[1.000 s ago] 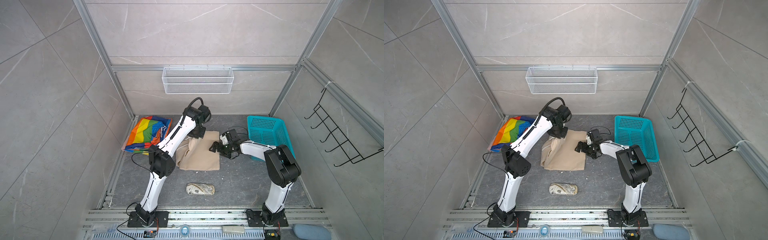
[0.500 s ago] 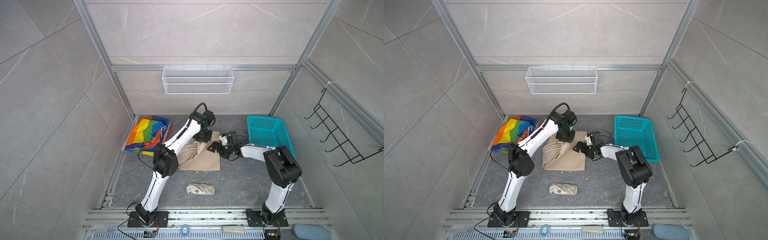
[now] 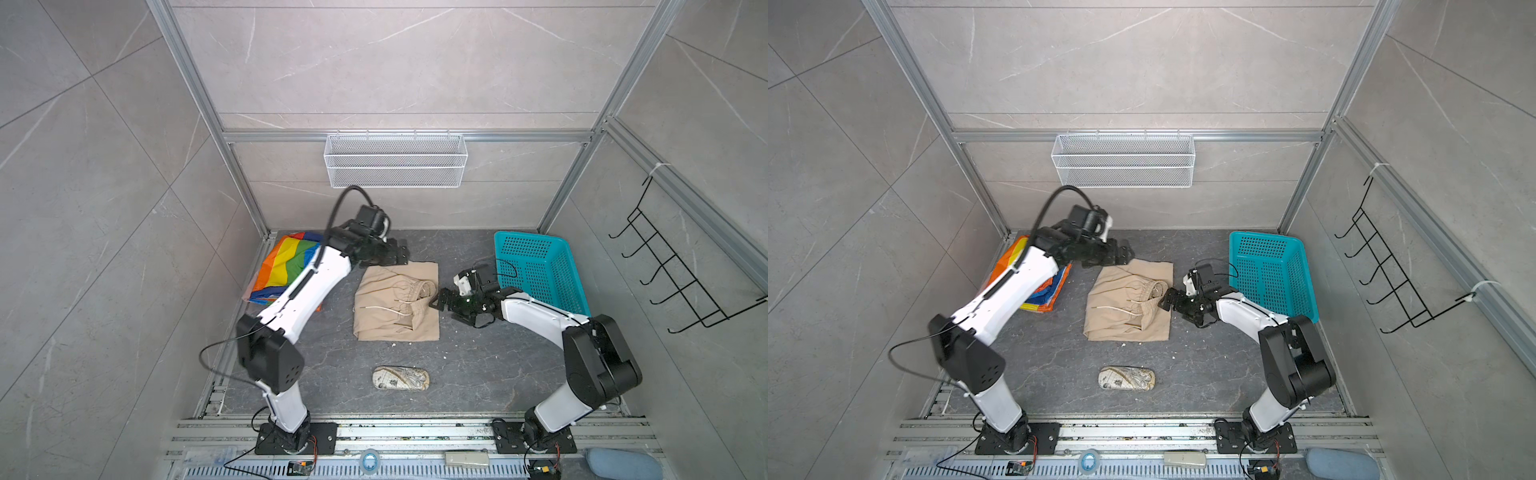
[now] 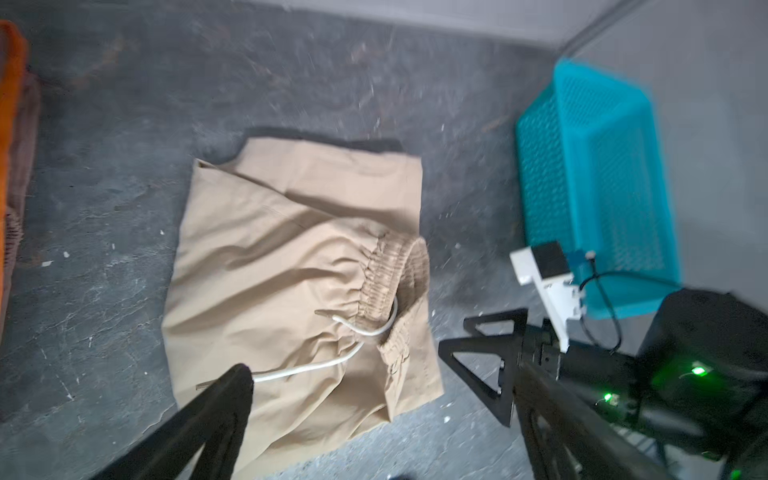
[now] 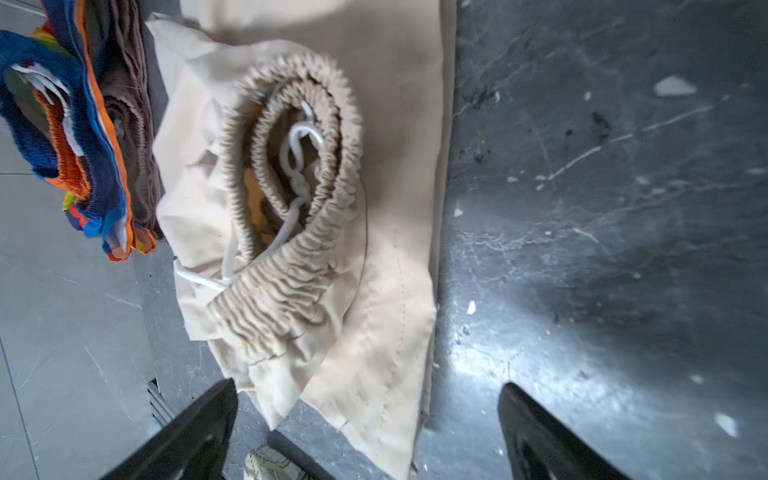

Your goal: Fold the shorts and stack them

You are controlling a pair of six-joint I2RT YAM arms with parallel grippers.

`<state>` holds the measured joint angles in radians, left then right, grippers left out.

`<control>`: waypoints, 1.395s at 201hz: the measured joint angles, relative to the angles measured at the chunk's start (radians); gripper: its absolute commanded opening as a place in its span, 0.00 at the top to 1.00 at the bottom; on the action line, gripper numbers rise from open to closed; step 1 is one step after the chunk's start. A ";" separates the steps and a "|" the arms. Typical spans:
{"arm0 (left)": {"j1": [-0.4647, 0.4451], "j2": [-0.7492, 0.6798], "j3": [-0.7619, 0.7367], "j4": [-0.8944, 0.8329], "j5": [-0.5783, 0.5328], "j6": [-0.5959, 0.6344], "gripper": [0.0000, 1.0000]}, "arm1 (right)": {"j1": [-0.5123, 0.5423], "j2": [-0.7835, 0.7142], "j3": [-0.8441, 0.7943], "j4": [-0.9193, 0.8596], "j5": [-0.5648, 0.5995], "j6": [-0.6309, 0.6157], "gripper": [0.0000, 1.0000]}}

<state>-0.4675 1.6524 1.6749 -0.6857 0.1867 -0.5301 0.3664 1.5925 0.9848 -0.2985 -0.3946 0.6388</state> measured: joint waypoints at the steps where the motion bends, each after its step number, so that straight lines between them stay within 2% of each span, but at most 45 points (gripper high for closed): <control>1: 0.009 -0.010 -0.015 0.014 0.006 -0.006 0.00 | 0.000 -0.002 0.003 -0.003 0.003 0.000 0.01; 15: 0.086 -0.076 -0.169 0.154 0.064 -0.086 0.00 | 0.012 -0.010 0.042 -0.035 0.036 -0.008 0.01; 26: 0.108 -0.085 -0.280 0.254 0.106 -0.150 0.00 | 0.035 -0.002 0.083 -0.066 0.072 -0.015 0.01; 67: 0.089 -0.025 -0.660 0.578 0.216 -0.397 0.00 | 0.201 0.136 0.279 -0.140 0.225 -0.030 0.01; 92: 0.091 -0.021 -0.782 0.697 0.236 -0.509 0.00 | 0.272 0.217 0.323 -0.175 0.321 -0.031 0.01; 138: 0.098 -0.003 -0.858 0.866 0.236 -0.577 0.00 | 0.252 0.254 0.253 -0.200 0.422 -0.038 0.01; 179: 0.109 0.006 -0.894 0.877 0.235 -0.578 0.00 | 0.158 0.153 0.053 -0.176 0.410 -0.060 0.01; 207: 0.109 0.007 -0.893 0.877 0.235 -0.573 0.00 | 0.120 0.070 -0.005 -0.169 0.367 -0.069 0.01; 248: 0.109 -0.035 -0.796 0.775 0.233 -0.526 0.00 | 0.106 0.001 0.078 -0.163 0.293 -0.069 0.01; 280: 0.110 -0.101 -0.745 0.779 0.233 -0.513 0.00 | 0.111 0.102 0.238 -0.109 0.258 -0.042 0.01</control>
<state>-0.3573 1.5513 0.9302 0.0929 0.4194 -1.0435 0.4774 1.6943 1.2228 -0.4080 -0.1364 0.5968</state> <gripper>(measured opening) 0.996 0.993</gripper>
